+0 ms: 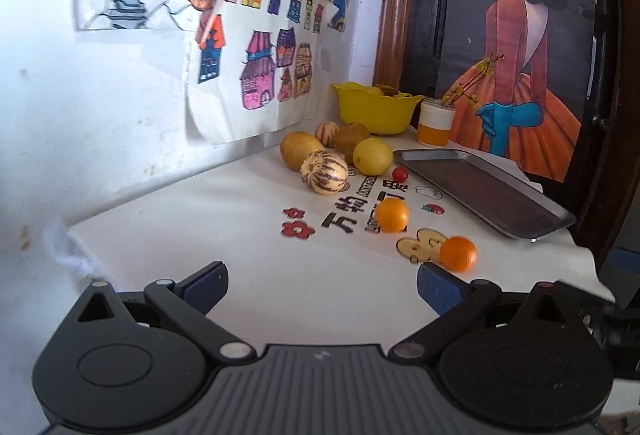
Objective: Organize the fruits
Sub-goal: 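Grasp the small orange with the left tool while the right tool grasps the larger orange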
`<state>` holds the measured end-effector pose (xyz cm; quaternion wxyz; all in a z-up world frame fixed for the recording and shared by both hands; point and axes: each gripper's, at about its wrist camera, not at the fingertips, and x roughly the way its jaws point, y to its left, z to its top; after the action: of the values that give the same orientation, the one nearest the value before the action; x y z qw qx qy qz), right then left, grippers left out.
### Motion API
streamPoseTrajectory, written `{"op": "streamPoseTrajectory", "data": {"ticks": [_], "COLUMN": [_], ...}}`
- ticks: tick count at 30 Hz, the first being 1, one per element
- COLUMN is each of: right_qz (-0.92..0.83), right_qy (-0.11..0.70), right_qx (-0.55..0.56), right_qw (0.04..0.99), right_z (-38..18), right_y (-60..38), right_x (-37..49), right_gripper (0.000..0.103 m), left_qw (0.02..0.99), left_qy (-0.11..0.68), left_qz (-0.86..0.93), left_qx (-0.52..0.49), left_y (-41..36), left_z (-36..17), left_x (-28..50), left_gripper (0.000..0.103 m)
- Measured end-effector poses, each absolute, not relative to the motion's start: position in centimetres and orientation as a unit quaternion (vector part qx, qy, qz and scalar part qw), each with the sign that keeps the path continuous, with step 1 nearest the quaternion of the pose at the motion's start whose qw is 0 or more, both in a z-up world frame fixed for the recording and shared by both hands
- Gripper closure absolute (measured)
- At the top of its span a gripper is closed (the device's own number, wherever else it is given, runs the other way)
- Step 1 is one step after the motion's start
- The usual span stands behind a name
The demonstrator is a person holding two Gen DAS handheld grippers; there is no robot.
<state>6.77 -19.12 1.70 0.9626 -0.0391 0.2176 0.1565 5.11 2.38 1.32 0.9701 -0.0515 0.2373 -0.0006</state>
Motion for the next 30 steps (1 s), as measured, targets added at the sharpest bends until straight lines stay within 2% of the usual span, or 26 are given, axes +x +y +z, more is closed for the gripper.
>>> {"op": "streamPoseTrajectory", "data": {"ticks": [4, 12, 20, 23, 27, 28, 30], "right_qz": [0.172, 0.197, 0.204, 0.2, 0.197, 0.199, 0.202], "right_qy": [0.258, 0.285, 0.324, 0.325, 0.325, 0.324, 0.325], "right_qx": [-0.037, -0.009, 0.055, 0.059, 0.052, 0.049, 0.045], "right_qw": [0.95, 0.938, 0.922, 0.922, 0.924, 0.923, 0.923], "right_z": [1.3, 0.0, -0.6, -0.7, -0.8, -0.8, -0.7], "right_y": [-17.6, -16.5, -17.5, -17.6, -17.4, -17.3, -17.2], "right_x": [9.7, 12.6, 15.1, 15.5, 15.7, 15.6, 15.7], "right_gripper": [0.0, 0.002, 0.019, 0.025, 0.037, 0.043, 0.049], "left_qw": [0.966, 0.95, 0.941, 0.94, 0.936, 0.934, 0.933], "left_qy": [0.252, 0.3, 0.322, 0.322, 0.331, 0.333, 0.337], "left_qz": [-0.025, -0.054, -0.084, -0.099, -0.115, -0.118, -0.123], "left_qx": [-0.05, -0.066, -0.057, -0.045, -0.041, -0.041, -0.039], "left_y": [2.7, 2.7, 1.3, 0.6, -0.3, -0.4, -0.6], "left_z": [2.1, 2.0, 1.3, 1.0, 0.7, 0.6, 0.5], "left_x": [8.0, 13.8, 17.8, 18.6, 19.5, 19.6, 19.9], "left_gripper": [0.0, 0.001, 0.001, 0.004, 0.013, 0.015, 0.024]}}
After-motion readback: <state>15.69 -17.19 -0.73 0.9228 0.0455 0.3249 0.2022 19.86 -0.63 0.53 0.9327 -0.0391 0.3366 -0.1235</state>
